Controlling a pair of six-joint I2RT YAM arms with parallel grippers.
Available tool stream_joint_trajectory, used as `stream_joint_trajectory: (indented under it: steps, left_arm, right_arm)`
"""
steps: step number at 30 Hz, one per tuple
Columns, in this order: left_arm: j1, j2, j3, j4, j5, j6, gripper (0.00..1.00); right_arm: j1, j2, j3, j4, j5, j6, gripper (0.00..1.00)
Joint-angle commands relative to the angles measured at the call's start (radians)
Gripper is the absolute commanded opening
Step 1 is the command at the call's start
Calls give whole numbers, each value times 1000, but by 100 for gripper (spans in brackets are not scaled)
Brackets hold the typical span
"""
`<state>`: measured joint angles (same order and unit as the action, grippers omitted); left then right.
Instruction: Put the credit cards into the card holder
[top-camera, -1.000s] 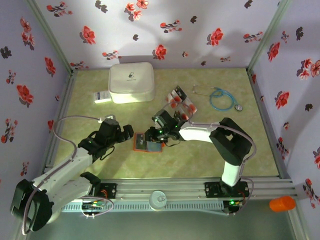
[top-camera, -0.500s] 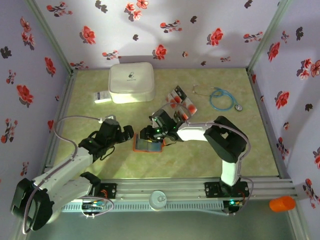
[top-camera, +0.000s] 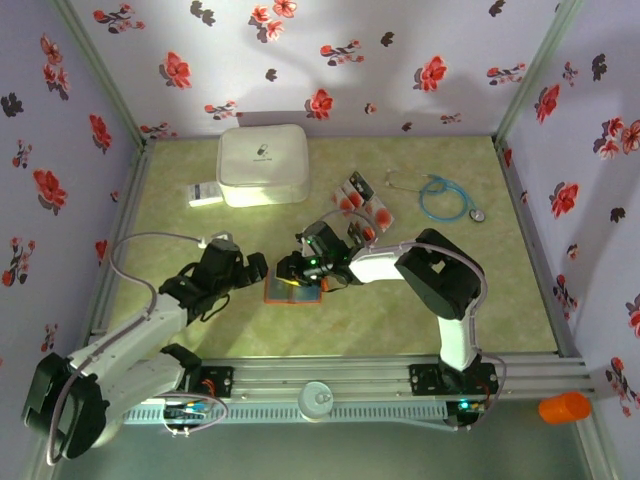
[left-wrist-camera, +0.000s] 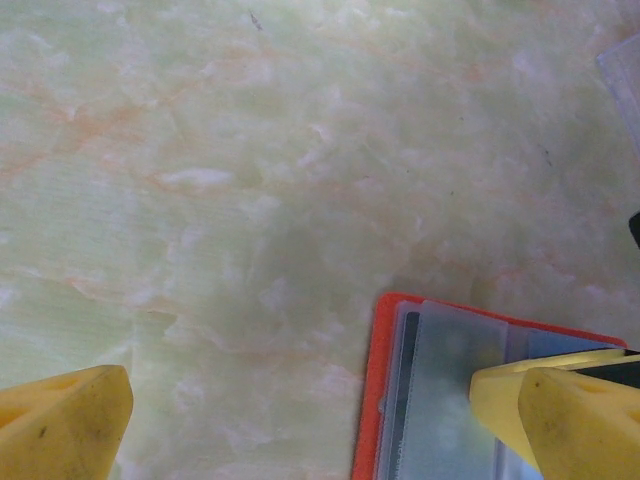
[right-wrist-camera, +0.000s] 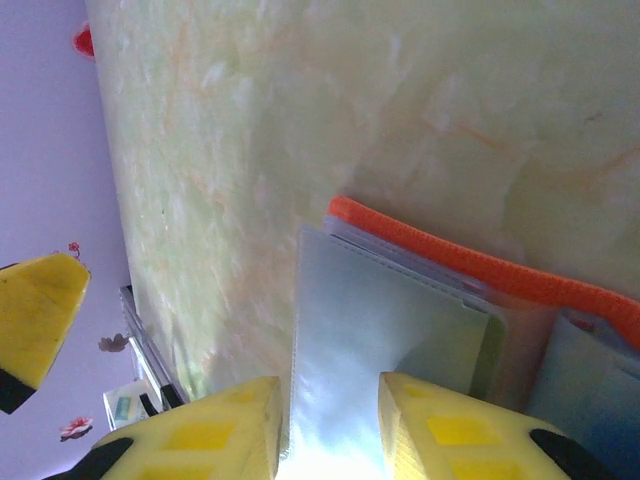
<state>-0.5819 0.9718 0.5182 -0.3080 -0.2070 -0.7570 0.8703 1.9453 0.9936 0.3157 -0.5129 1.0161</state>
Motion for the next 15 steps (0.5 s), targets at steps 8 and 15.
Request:
stream_joint_trajectory:
  steps: [8,15]
  left_arm:
    - [8,139,9,74,38,10,100]
    - [8,200,10,115,55,11,100]
  right_arm:
    - [-7,-26,-35,31,-6,15,9]
    - [-7,-10,-40,43,-11,18,0]
